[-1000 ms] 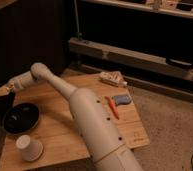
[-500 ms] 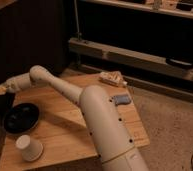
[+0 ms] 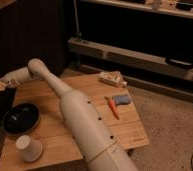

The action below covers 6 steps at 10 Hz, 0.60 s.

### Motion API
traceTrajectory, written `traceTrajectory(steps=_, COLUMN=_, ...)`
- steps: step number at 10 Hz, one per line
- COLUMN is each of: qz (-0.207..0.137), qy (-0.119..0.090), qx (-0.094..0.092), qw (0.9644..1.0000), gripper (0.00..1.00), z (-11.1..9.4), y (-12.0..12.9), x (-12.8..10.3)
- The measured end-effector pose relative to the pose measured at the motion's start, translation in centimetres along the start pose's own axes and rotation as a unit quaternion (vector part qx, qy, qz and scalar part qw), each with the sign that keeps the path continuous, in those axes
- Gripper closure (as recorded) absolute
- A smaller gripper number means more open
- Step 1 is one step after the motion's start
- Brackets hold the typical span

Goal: Push the ceramic bowl across the table

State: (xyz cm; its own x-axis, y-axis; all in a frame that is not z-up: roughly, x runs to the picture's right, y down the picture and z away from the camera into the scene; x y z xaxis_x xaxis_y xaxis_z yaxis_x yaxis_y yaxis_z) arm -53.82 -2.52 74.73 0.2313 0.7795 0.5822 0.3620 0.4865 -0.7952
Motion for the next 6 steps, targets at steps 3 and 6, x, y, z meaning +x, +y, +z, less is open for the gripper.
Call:
traceTrajectory(steps=3, qz=-0.012, qy=0.002, qx=-0.008, qw=0.9999, gripper=0.98, z=0.02, y=0.06, x=-0.15)
traceTrajectory(steps=6, qz=-0.012, qy=0.003, qx=-0.008, qw=0.9999, gripper=1.00, z=0.08, y=0.06, x=-0.13)
